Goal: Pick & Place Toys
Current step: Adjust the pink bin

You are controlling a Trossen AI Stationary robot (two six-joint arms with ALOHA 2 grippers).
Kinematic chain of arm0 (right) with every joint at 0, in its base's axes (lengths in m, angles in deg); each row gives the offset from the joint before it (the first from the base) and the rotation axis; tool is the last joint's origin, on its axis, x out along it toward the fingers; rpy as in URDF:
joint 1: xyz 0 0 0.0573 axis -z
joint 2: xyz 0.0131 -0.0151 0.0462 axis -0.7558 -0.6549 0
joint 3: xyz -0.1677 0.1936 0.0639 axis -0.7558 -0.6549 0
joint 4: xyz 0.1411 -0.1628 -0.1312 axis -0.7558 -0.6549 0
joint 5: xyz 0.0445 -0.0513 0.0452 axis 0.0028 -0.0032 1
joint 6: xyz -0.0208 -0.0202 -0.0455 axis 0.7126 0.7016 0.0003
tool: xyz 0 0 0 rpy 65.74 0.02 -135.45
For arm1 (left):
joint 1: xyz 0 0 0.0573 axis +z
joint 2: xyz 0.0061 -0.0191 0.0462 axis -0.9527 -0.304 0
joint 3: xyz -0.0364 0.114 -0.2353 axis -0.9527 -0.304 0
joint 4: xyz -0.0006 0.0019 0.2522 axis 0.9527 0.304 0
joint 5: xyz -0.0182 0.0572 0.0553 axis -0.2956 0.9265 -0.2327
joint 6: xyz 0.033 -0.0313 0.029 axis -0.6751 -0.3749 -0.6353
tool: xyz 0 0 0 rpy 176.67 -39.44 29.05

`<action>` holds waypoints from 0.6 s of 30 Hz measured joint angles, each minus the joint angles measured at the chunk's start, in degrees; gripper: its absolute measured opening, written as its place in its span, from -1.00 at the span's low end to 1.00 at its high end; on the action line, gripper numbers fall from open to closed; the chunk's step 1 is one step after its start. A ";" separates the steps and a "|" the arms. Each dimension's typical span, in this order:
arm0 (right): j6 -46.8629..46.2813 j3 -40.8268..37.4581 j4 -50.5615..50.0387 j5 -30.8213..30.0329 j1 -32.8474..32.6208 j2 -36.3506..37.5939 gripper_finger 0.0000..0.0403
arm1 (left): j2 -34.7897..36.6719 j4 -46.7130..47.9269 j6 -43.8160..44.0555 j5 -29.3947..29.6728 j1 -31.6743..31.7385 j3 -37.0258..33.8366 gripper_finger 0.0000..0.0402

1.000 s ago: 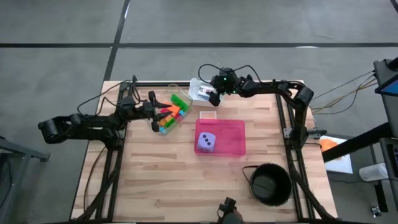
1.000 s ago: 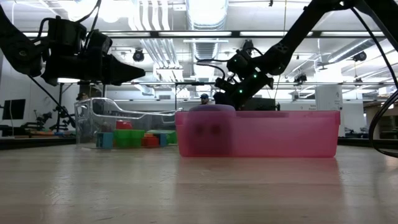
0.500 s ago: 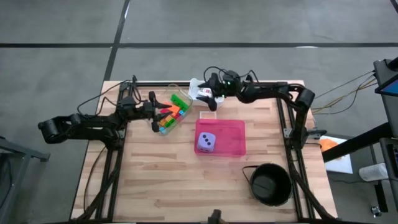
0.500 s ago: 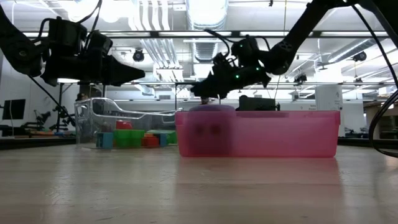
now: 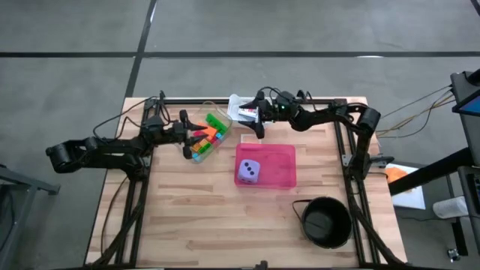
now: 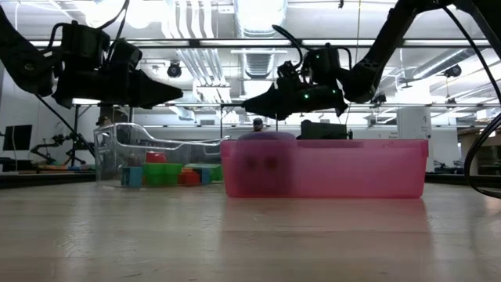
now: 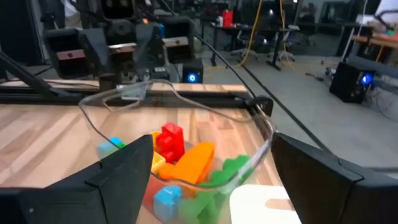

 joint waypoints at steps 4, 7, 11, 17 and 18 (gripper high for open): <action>0.07 -0.72 0.24 0.30 -0.53 1.28 0.62 | 0.00 -0.07 1.24 -0.01 -0.02 0.70 -0.29; 0.20 -2.09 -0.85 0.20 -0.99 1.94 0.62 | 0.00 -0.05 1.42 0.00 -0.04 0.68 -0.29; -0.10 -6.18 8.20 0.09 -2.13 3.35 0.62 | 0.00 -0.07 1.56 -0.02 -0.04 0.81 -0.29; -2.70 -11.80 20.02 -3.70 -3.23 5.33 0.61 | 0.00 -1.44 3.50 -0.02 -0.34 0.99 -0.29; -2.66 -12.71 18.90 -4.70 -3.23 6.08 0.61 | 0.00 -1.56 3.82 -0.02 -0.38 0.99 -0.29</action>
